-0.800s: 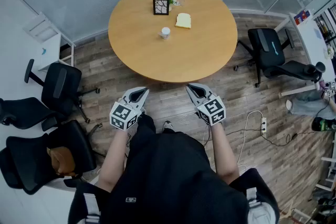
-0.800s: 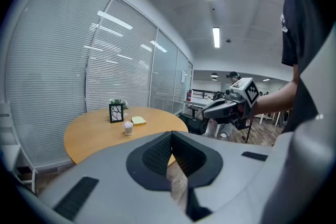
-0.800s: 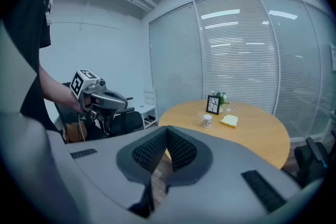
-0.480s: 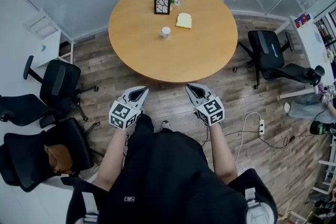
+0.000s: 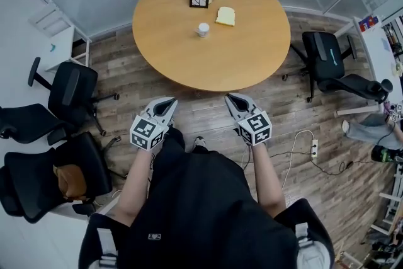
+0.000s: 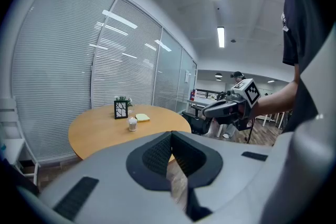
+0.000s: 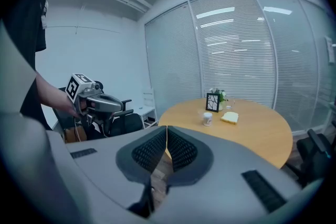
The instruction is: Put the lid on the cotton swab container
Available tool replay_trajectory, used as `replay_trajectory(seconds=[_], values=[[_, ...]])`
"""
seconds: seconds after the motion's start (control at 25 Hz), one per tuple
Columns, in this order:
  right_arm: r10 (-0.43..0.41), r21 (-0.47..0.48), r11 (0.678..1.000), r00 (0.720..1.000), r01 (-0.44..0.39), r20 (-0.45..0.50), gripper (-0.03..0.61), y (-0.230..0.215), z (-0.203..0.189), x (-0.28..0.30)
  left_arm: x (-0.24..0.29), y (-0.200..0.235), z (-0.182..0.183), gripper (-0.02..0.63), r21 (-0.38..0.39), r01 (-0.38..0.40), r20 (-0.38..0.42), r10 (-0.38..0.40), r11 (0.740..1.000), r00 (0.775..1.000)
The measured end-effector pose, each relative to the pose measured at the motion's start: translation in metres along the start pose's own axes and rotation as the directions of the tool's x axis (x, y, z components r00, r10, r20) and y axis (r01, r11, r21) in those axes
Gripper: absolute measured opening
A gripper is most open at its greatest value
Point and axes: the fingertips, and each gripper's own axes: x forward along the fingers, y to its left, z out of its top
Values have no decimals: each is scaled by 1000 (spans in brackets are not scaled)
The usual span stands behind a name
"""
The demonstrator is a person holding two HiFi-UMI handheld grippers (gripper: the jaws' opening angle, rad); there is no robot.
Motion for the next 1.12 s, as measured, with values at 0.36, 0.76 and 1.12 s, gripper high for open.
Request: replay_trajectory(seconds=[0.36, 0.76, 1.12], values=[[-17, 5, 1000, 999, 17, -28, 6, 5, 5, 22, 1, 25, -4, 8, -19, 17, -6, -17, 1000, 1000], [-87, 25, 996, 995, 89, -56, 6, -4, 17, 61, 13, 73, 1, 8, -23, 86, -20, -86, 996, 996], [-181, 78, 980, 981, 186, -67, 8, -22, 31, 108, 31, 120, 8, 8, 6, 196, -58, -196, 981, 979]])
